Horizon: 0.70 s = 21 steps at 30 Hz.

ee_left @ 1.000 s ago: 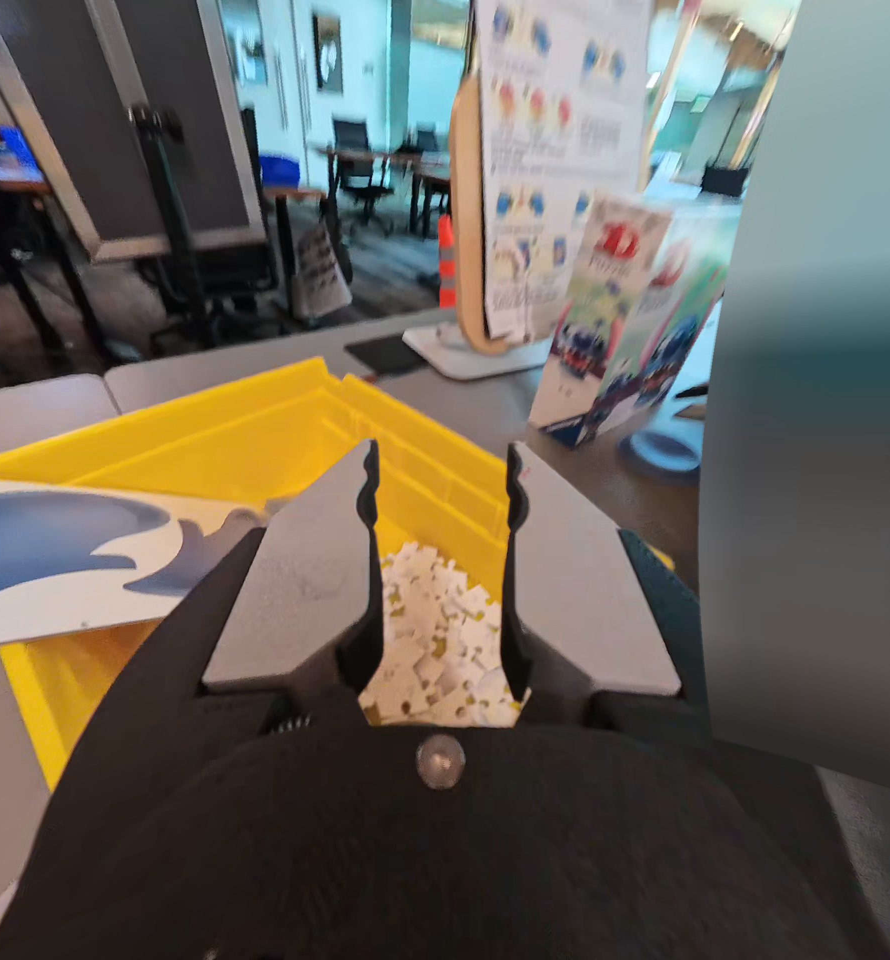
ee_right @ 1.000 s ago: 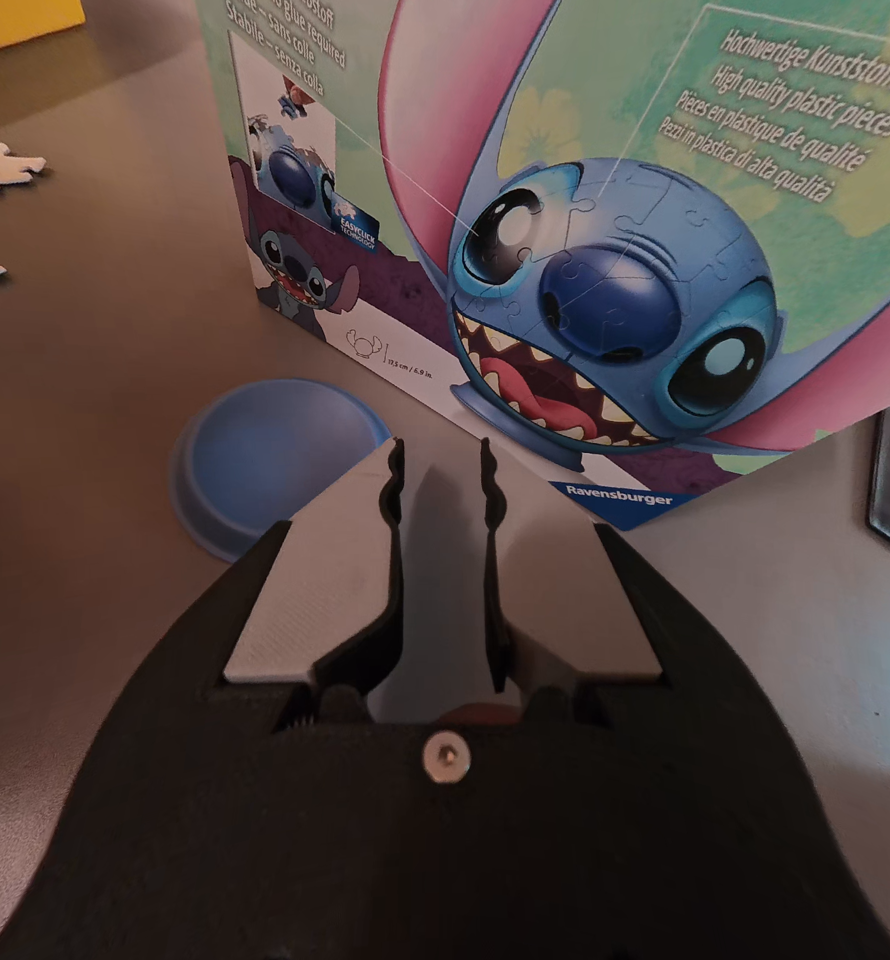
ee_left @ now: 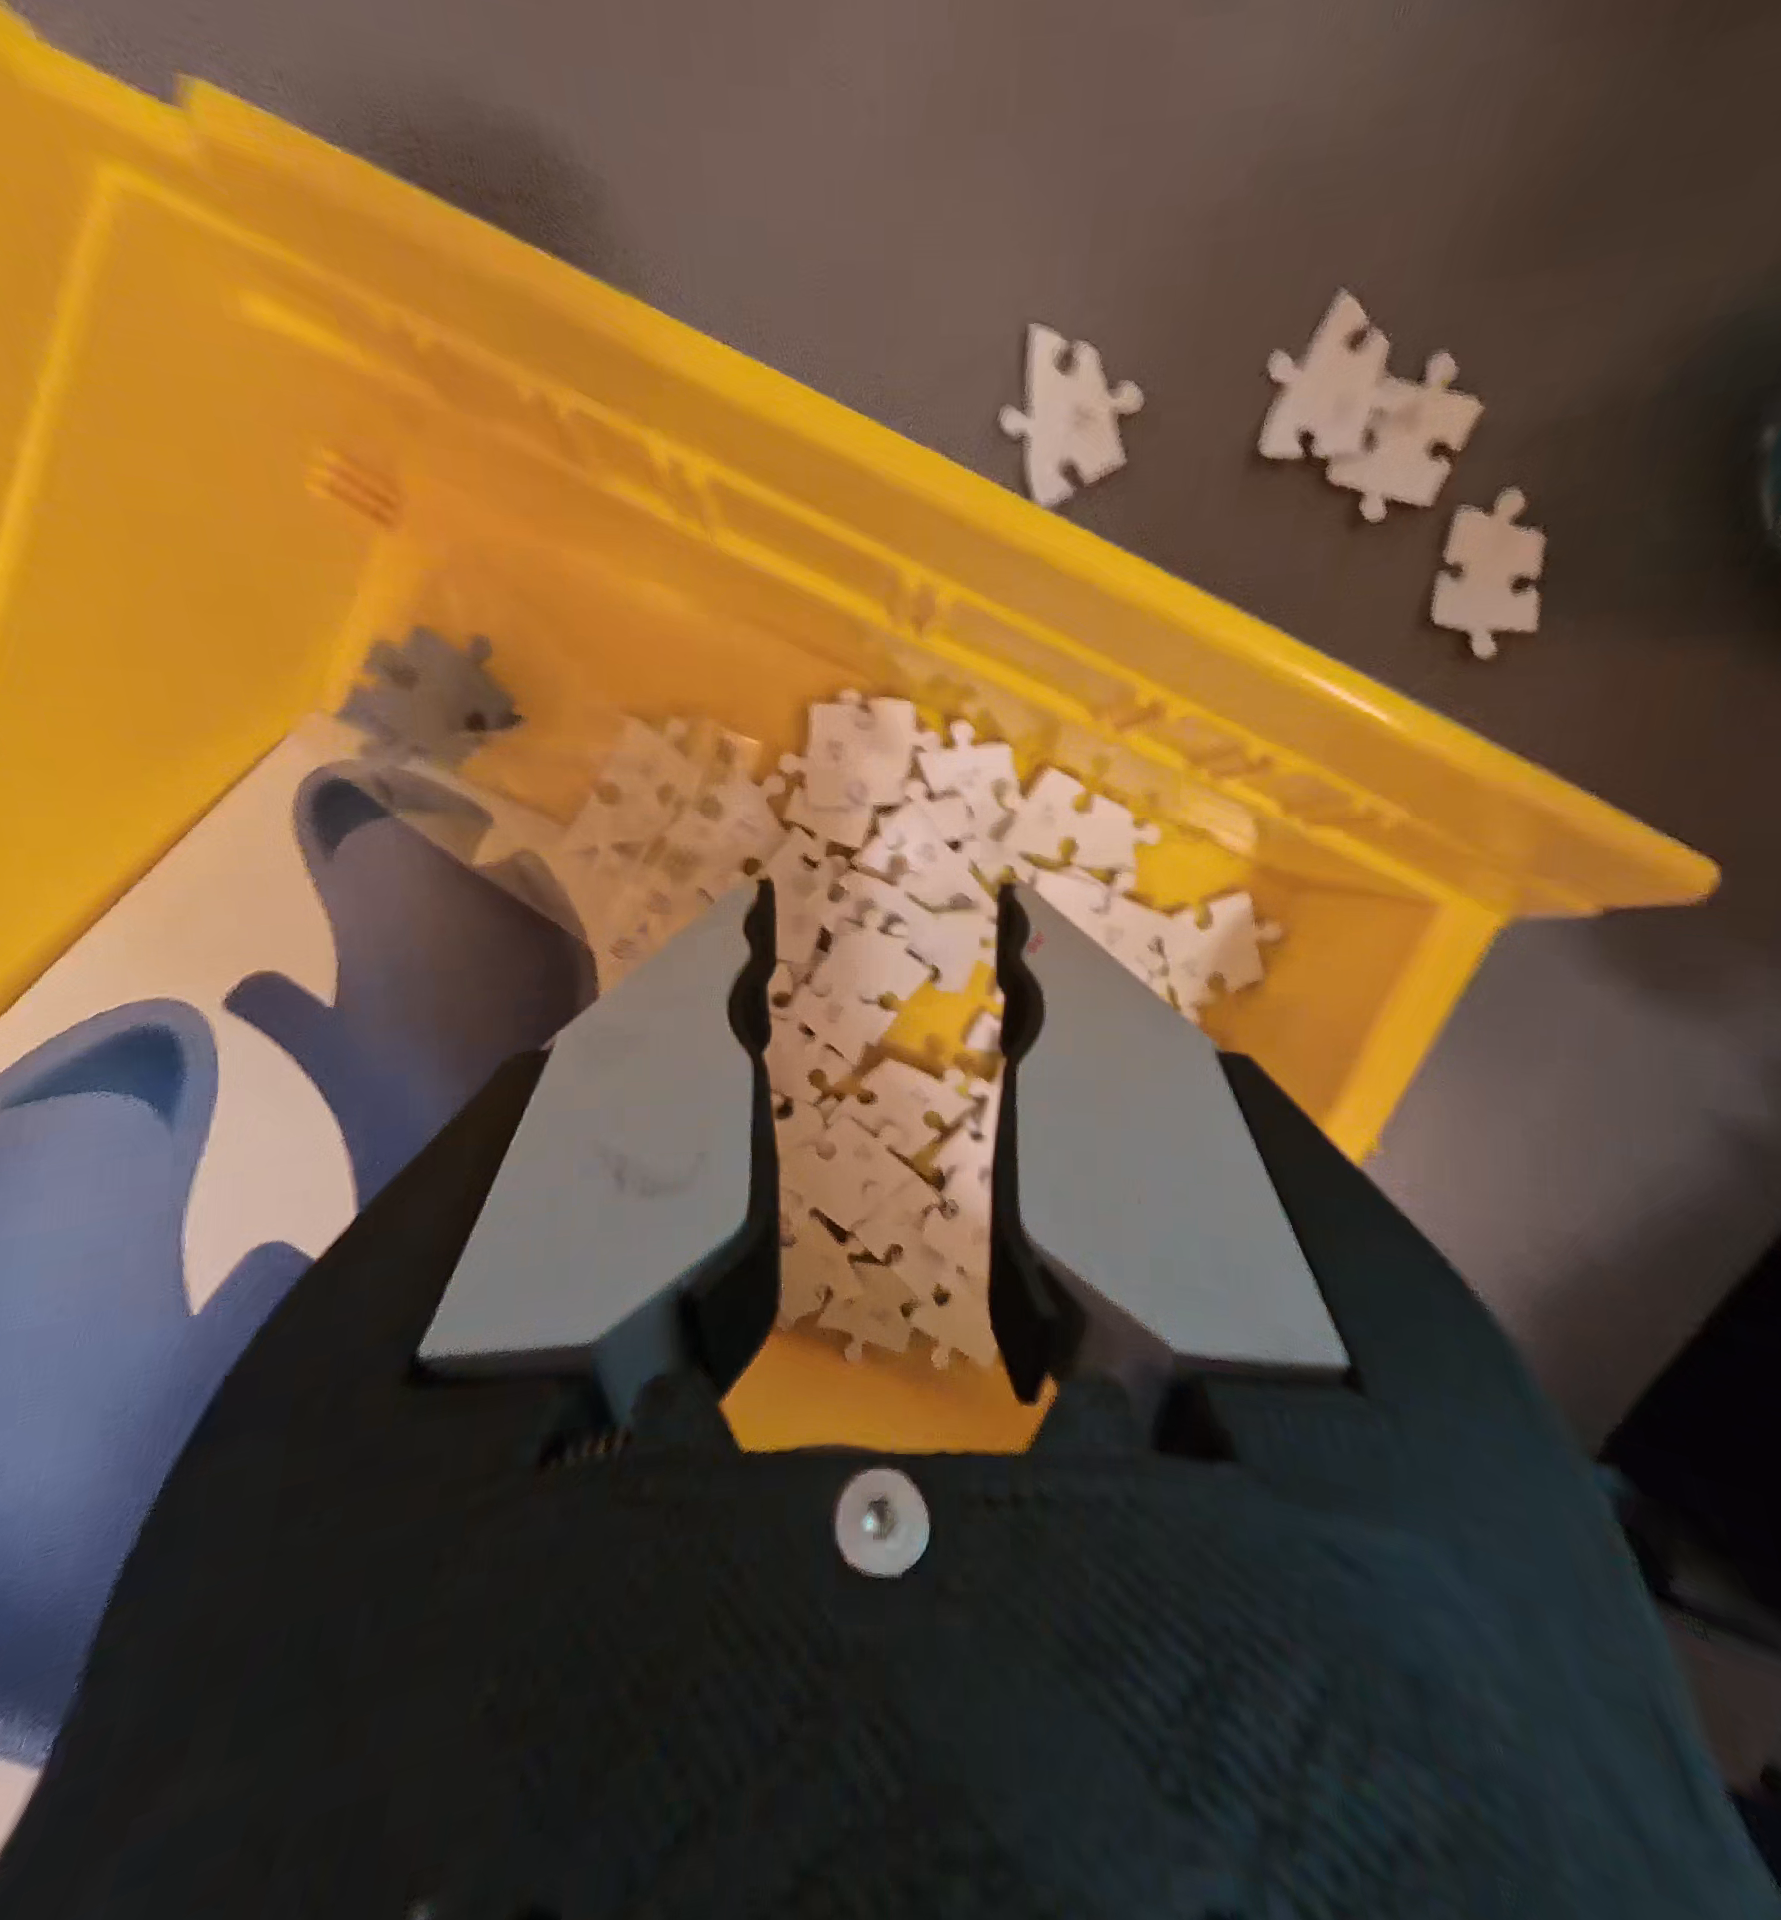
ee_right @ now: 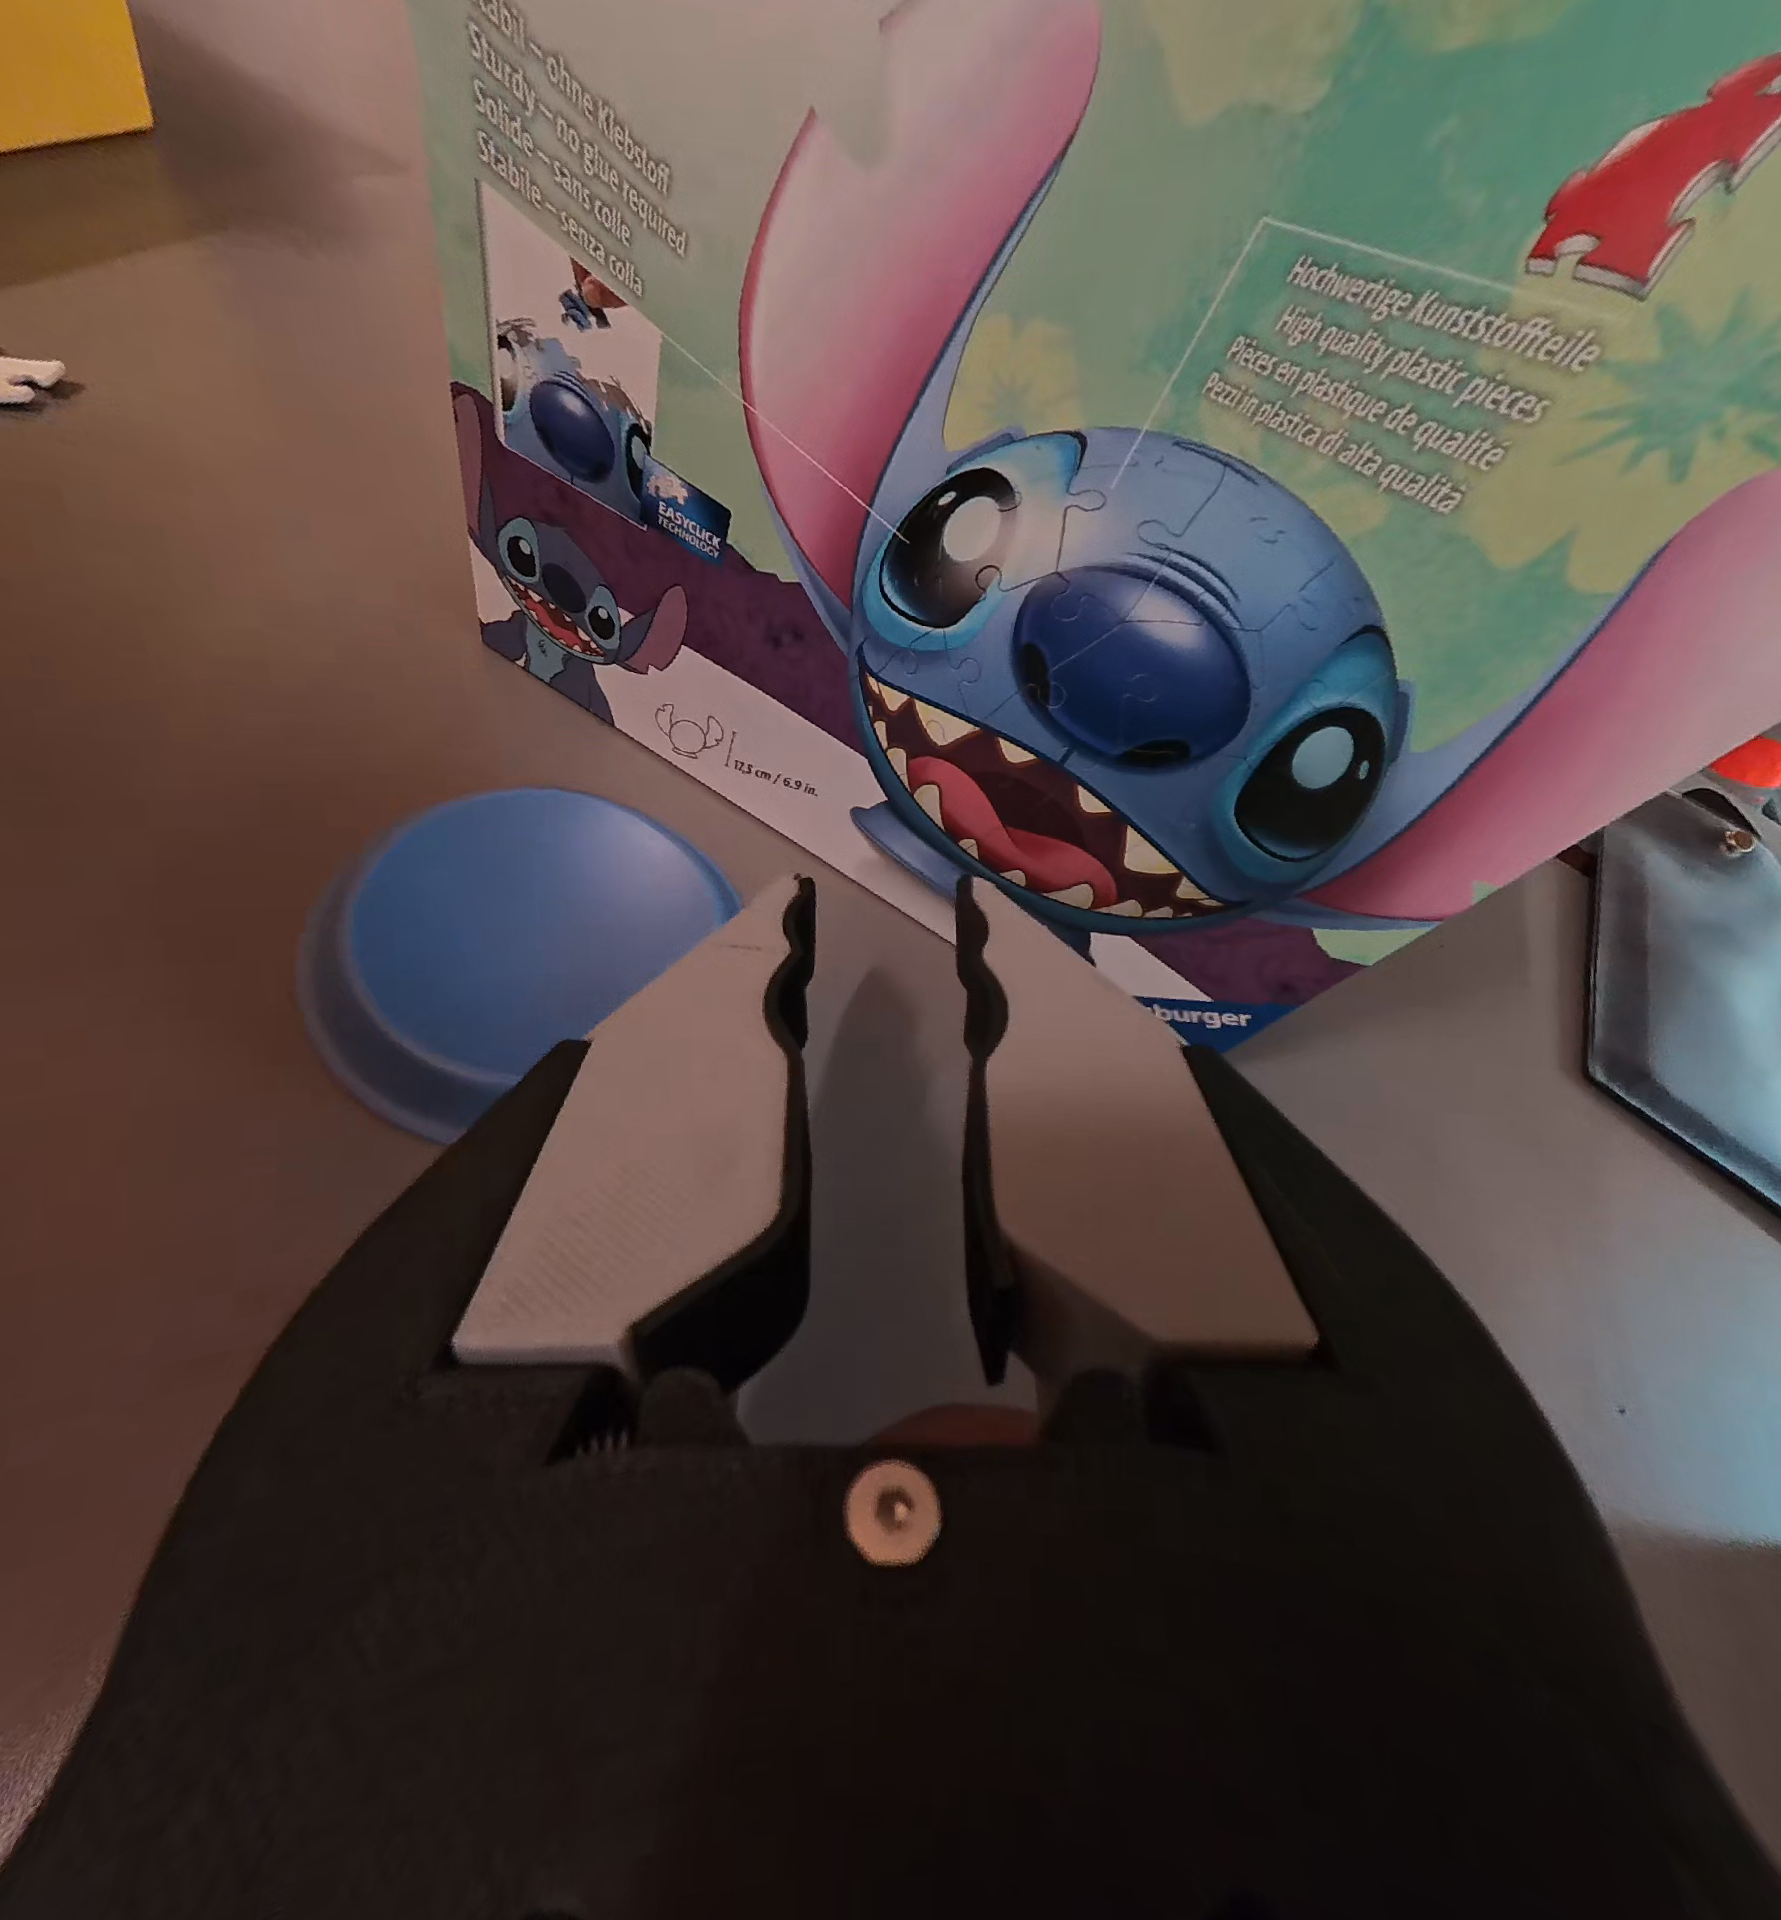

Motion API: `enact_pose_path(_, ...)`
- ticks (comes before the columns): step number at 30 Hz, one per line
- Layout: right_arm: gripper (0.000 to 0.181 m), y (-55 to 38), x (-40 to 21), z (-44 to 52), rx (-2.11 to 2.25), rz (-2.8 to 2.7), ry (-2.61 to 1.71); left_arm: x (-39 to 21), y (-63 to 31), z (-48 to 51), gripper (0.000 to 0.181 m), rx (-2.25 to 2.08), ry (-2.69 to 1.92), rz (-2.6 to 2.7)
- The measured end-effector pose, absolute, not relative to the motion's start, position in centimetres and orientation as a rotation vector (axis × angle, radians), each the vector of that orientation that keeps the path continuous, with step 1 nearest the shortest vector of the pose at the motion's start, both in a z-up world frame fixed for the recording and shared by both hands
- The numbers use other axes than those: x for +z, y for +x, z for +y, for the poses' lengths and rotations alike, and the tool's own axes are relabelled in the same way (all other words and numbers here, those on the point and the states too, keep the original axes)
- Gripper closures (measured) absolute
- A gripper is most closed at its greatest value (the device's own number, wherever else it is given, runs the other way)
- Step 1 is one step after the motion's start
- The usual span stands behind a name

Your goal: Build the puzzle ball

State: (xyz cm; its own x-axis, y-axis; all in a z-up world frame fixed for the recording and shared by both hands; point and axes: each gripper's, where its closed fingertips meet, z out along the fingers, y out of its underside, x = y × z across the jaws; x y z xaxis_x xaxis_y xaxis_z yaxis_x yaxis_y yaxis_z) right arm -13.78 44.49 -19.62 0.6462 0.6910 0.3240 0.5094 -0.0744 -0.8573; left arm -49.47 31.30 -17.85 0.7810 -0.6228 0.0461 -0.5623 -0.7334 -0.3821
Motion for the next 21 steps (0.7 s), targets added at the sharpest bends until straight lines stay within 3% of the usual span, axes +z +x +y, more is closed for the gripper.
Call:
enact_pose_path(1,0.158,-13.7,-19.6,44.6,0.199,-0.976,-1.729,-18.1,-49.0,30.4,0.144,-0.251,-2.630,0.960)
enact_pose_path(3,0.158,-13.6,-19.4,44.7,0.198,-0.970,-1.727,-19.1,-47.2,28.3,0.154,-0.351,-2.633,1.093)
enact_pose_path(9,0.157,-13.6,-19.3,44.7,0.199,-0.974,-1.726,-24.0,-46.4,25.6,0.143,-0.357,-2.797,1.292)
enact_pose_path(12,0.158,-13.8,-19.3,44.5,0.202,-0.984,-1.720,-24.6,-47.7,27.6,0.161,-0.154,-2.785,1.245)
enact_pose_path(21,0.158,-13.8,-19.1,44.4,0.197,-0.989,-1.708,-22.7,-49.8,29.4,0.151,-0.060,-2.782,1.076)
